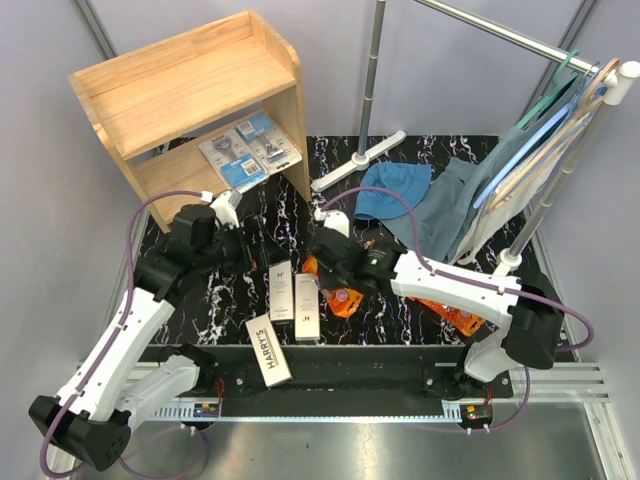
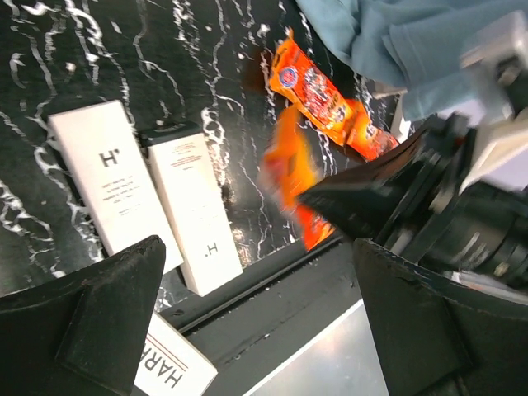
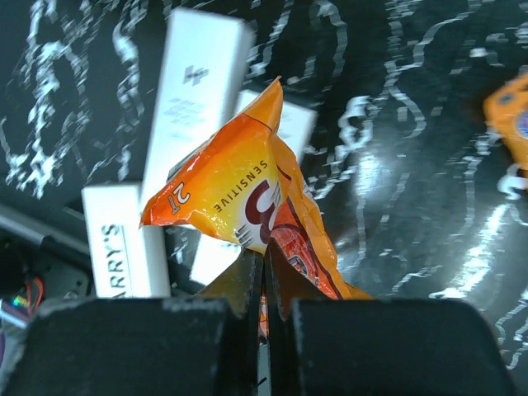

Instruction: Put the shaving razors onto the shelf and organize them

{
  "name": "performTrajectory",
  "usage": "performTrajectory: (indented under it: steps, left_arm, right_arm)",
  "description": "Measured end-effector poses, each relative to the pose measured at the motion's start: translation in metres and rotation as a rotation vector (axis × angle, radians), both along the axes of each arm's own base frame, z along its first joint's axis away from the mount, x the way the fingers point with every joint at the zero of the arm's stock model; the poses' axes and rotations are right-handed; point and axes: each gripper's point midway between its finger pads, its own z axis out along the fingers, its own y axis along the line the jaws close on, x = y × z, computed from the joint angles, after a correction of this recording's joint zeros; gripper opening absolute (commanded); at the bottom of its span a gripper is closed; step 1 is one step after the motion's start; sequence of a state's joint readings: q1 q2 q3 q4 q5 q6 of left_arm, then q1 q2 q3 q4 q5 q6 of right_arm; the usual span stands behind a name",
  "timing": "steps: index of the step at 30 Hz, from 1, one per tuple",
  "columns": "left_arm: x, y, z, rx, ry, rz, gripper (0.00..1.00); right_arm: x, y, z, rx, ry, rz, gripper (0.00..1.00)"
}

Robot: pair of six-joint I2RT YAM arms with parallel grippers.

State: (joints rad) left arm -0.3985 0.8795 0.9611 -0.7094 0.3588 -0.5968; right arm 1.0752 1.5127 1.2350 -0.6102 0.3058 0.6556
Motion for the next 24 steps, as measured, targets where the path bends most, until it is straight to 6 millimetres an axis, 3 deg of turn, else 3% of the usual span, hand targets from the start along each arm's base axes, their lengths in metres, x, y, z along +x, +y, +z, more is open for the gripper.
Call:
performTrajectory:
  steps: [5,9,14,17,20,21,23,24]
  left_arm:
    - [-0.003,-0.007,-0.003,-0.016,0.013,-0.032,0.92]
    - [-0.006,-0.014,-0.008,-0.020,0.030,-0.060,0.85]
    - [-0.008,-0.022,-0.015,-0.035,0.049,-0.087,0.65]
    - [-0.010,-0.025,-0.017,-0.045,0.058,-0.097,0.59]
    - [-0.011,-0.028,-0.018,-0.055,0.061,-0.107,0.45]
    - [-0.012,-0.029,-0.017,-0.058,0.059,-0.111,0.35]
    - [-0.012,-0.030,-0.018,-0.058,0.064,-0.113,0.25]
    - [-0.012,-0.031,-0.018,-0.059,0.065,-0.115,0.12]
  right_arm:
    - [-0.016,0.027,0.006,0.015,0.002,0.069,0.01]
    - [-0.023,0.044,0.024,0.054,-0.018,0.100,0.02]
    - [-0.027,0.055,0.041,0.093,-0.037,0.118,0.02]
    - [-0.028,0.056,0.042,0.095,-0.039,0.122,0.02]
    - [-0.029,0.057,0.042,0.094,-0.039,0.124,0.02]
    - [-0.029,0.057,0.042,0.094,-0.041,0.124,0.02]
    - [-0.029,0.057,0.042,0.092,-0.042,0.125,0.02]
    - [-0.030,0.057,0.042,0.093,-0.043,0.127,0.02]
